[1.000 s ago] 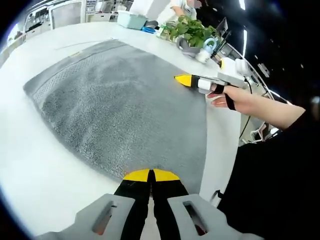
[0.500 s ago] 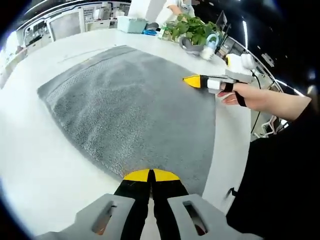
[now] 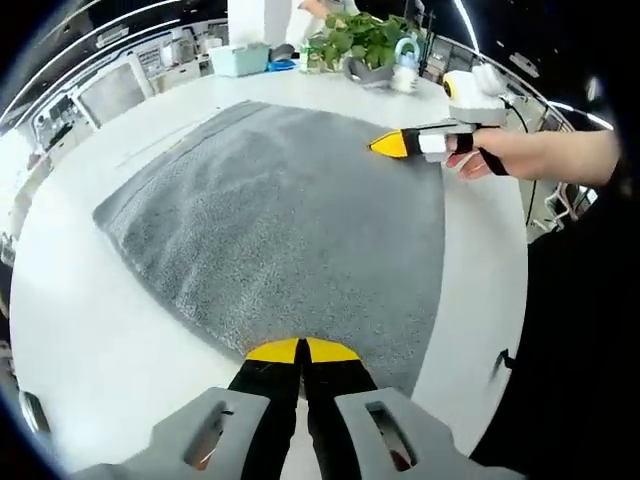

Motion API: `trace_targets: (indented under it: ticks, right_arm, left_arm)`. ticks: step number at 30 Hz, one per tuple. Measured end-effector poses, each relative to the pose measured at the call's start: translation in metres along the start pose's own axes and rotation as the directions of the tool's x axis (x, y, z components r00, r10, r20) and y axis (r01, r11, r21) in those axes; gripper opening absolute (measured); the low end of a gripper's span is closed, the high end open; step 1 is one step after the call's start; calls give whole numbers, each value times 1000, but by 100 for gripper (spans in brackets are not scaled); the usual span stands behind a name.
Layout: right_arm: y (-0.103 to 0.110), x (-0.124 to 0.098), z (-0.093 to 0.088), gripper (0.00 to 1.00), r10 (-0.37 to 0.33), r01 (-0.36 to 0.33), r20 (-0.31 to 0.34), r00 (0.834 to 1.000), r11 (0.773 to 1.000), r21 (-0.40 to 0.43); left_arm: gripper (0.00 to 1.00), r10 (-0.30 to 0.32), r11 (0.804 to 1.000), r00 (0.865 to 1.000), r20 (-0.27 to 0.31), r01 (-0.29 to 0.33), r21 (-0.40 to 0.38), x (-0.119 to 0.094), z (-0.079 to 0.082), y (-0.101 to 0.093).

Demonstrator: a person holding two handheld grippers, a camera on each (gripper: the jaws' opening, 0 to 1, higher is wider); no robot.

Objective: Fold the towel on the table until its edges align and the towel forms a compact rectangular stack.

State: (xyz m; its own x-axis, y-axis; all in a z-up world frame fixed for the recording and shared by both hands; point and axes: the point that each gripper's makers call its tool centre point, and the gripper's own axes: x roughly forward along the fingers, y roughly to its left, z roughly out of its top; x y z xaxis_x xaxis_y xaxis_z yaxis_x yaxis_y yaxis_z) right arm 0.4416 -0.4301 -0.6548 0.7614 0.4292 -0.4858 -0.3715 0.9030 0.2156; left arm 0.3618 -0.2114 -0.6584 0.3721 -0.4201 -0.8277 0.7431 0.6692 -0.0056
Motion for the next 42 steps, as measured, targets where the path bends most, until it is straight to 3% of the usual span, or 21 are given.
trace_targets:
  ticks: [10, 19, 23, 26, 31, 32, 36, 37, 39, 40, 42]
  right_arm:
    - [2, -1, -1, 0, -3, 3, 5, 1000, 1000, 5]
    - [3, -3, -2, 0, -7, 6, 11, 1000, 998, 61]
    - [5, -4, -4, 0, 0, 0, 10, 1000, 998, 62]
    - [7, -5, -4, 0, 3, -4, 12, 1000, 998, 68]
    - [8, -6, -5, 0, 6, -7, 8, 1000, 998, 65]
    - [9, -6, -5, 0, 7, -8, 8, 1000, 998, 68]
    - [12, -7, -6, 0, 0, 1, -2, 1000, 1000, 27]
    - [13, -7, -7, 0, 2, -2, -1, 1000, 999, 45]
    - [15, -7, -7, 0, 8, -8, -4, 1000, 990, 140]
    - [12, -8, -7, 0, 11, -10, -7, 1000, 992, 125]
    - [13, -8, -7, 0, 17, -16, -8, 1000, 993, 119]
  left_arm:
    - [1, 35, 999, 999, 9, -35, 23, 1, 1, 7]
    - [1, 77, 995, 997, 24, -78, 59, 2, 4, 17]
    - [1, 145, 982, 988, 60, -151, 113, 2, 7, 27]
    - [1, 198, 959, 977, 82, -210, 188, 3, 8, 31]
    - [1, 201, 957, 976, 88, -215, 196, 3, 8, 33]
    - [1, 209, 951, 974, 86, -223, 215, 3, 9, 34]
    - [1, 273, 886, 957, 101, -291, 360, 4, 11, 42]
    - [1, 306, 838, 946, 109, -322, 441, 4, 12, 45]
    - [1, 344, 775, 931, 123, -355, 523, 3, 13, 45]
    - [1, 344, 779, 931, 126, -358, 514, 4, 12, 44]
    - [1, 328, 810, 935, 132, -351, 469, 4, 11, 45]
